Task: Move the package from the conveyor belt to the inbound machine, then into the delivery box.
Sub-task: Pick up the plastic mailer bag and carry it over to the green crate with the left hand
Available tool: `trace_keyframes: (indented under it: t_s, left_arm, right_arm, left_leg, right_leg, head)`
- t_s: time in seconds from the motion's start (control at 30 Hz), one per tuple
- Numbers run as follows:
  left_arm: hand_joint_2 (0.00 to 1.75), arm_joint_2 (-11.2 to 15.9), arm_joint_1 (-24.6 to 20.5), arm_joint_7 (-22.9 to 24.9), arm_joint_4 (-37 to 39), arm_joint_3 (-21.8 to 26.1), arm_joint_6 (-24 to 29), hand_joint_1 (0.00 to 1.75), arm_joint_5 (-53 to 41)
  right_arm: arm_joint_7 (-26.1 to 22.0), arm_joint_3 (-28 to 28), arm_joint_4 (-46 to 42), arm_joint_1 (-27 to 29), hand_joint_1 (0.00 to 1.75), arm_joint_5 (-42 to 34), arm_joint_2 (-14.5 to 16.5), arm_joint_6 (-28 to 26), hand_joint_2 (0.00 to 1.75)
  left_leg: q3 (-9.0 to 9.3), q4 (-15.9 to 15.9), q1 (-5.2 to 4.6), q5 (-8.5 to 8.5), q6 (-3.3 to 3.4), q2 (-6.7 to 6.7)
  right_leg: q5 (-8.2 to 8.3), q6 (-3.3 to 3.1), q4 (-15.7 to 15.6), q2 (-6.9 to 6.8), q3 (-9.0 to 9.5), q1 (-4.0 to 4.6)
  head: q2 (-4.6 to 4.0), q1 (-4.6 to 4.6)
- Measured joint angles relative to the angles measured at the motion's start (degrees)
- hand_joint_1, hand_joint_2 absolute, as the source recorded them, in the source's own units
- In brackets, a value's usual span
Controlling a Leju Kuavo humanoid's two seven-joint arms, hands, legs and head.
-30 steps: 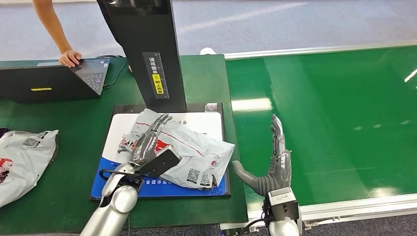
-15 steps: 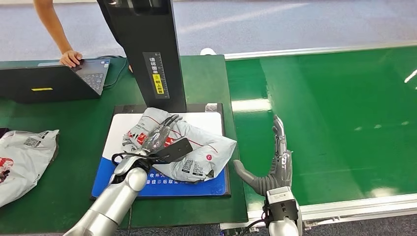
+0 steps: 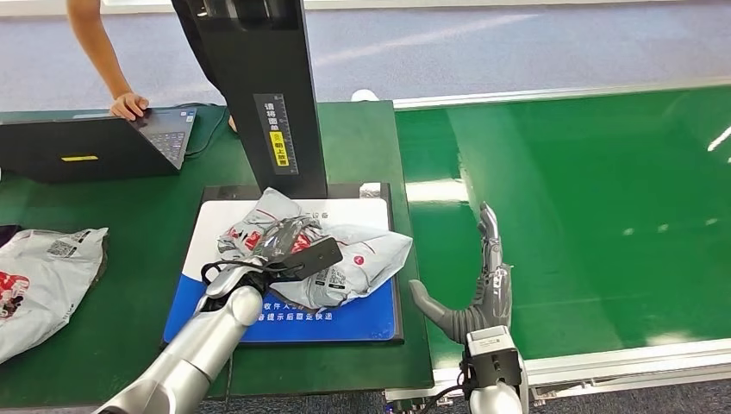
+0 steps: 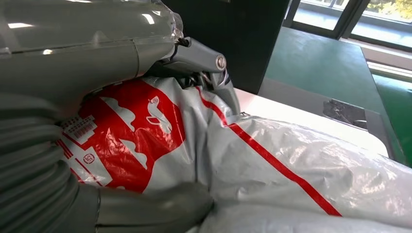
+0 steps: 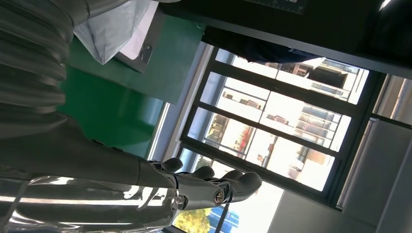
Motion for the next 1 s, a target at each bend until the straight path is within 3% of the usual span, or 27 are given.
trace_keyframes:
  t_s: [0.83, 1.0]
  left_arm:
    - [1.75, 0.1, 0.1, -1.1, 0.0, 0.0, 0.6, 1.75, 0.8]
    - [1.75, 0.1, 2.3, -4.2, -2.6, 0.1, 5.3, 1.75, 2.6]
  right_arm:
    - [0.0, 0.1, 0.0, 0.2, 0.00, -0.1, 0.0, -0.3, 1.75]
    - [-0.1, 0.1, 0.0, 0.7, 0.00, 0.3, 0.0, -1.0, 1.75]
  left_leg:
    - [0.06, 0.0, 0.00, -0.03, -0.03, 0.00]
    - [0.00, 0.0, 0.00, -0.03, -0.03, 0.02]
  right_leg:
    - [-0.05, -0.04, 0.0, 0.00, -0.04, 0.00]
    - [-0.04, -0.04, 0.0, 0.03, -0.14, 0.00]
  head:
    - [0.00, 0.00]
    - [0.00, 0.00]
